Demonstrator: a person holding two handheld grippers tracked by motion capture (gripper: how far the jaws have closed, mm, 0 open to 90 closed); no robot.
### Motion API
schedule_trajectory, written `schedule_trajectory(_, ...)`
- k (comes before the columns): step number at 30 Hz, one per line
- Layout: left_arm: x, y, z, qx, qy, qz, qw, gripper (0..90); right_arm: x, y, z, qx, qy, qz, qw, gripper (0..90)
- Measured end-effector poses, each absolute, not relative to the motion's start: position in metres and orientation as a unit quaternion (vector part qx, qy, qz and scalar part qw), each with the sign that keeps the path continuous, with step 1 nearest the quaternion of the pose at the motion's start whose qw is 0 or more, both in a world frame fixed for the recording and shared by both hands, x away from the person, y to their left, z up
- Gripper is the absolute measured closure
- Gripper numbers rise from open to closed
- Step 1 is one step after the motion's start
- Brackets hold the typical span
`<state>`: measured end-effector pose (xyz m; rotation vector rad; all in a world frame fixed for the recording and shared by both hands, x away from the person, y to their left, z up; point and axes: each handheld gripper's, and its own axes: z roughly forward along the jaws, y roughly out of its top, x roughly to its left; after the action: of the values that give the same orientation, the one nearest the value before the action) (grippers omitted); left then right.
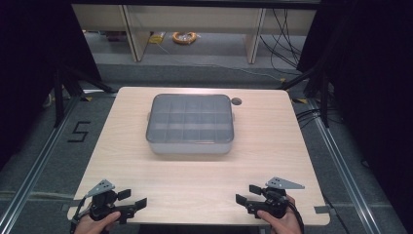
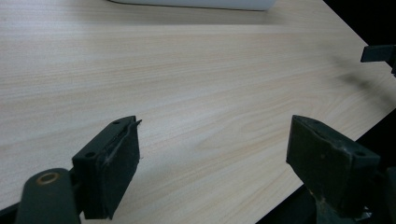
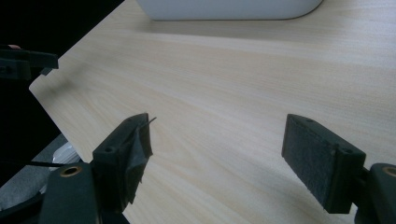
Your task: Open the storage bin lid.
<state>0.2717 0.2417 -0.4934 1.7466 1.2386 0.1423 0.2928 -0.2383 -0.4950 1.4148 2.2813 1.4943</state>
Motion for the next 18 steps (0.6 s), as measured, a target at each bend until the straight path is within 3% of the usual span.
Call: schedule_trajectory(18, 0.291, 0.232, -0.483, 0.702, 0.513, 0.044, 0.493, 16.8, 0.319, -0.237, -0.483, 0.463, 0.736, 0.493, 0.042, 25.3)
